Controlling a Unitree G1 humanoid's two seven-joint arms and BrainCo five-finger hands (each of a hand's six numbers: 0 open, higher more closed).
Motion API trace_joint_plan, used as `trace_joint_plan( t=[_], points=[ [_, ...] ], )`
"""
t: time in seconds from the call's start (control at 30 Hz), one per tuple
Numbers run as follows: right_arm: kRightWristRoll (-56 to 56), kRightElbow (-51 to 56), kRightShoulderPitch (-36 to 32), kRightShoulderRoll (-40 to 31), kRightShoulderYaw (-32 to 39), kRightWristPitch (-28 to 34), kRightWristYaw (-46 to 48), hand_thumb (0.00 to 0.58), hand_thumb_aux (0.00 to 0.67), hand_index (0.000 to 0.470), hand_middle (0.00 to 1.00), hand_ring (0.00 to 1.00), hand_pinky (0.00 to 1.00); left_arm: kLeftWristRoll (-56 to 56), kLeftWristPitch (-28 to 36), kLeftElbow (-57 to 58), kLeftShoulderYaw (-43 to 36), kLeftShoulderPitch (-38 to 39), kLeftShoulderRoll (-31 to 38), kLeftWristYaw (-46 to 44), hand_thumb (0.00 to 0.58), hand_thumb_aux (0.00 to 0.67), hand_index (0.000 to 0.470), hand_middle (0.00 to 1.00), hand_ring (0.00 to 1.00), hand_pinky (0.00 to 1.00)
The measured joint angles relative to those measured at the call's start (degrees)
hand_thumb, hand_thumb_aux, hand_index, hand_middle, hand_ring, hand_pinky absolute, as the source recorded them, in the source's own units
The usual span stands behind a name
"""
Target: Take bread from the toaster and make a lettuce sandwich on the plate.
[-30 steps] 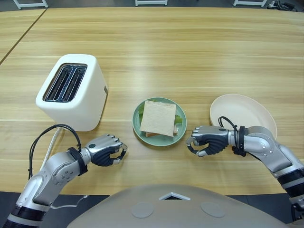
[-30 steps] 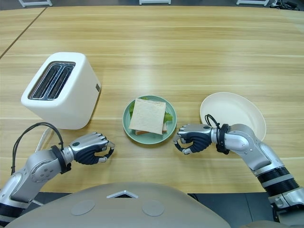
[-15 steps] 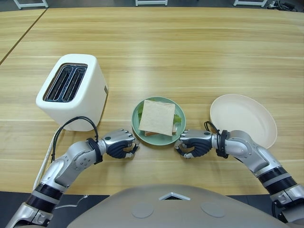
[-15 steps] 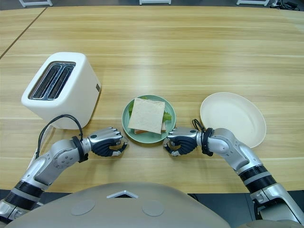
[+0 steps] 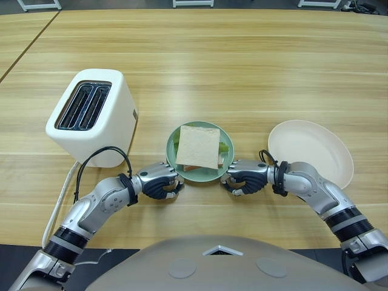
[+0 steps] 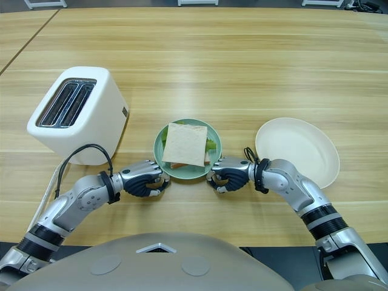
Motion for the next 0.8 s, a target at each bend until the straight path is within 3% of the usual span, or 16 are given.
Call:
trace_joint_plan(
  t=[0.3,0.57,0.8],
  points=[
    [3.69,-2.35,0.39,-1.99,-1.94,0.5,1.64,0.58,0.67,0.47,0.99,0.99,0.99,-2.42,1.84,-5.09,4.34,3.69,3.46,-0.65,0.58,0.67,0.47,1.0,1.0,1.0],
    [2.83,0.19,-0.47,0.03,1.51,0.34,2.52,0.58,0.67,0.47,0.99,0.99,0.99,-0.43,1.24,0.87,0.36,-1.43,0.83,0.56,0.58,0.67,0.47,1.0,1.0,1.0],
    [-2.58,9.81,-8.33,5.05,2.39,-0.53,-4.52,0.58,0.67,0.47,0.99,0.99,0.99,0.99,0.61,9.27,-1.46,-9.39,-2.35,3.6,0.58,0.67,0.47,1.0,1.0,1.0]
  ],
)
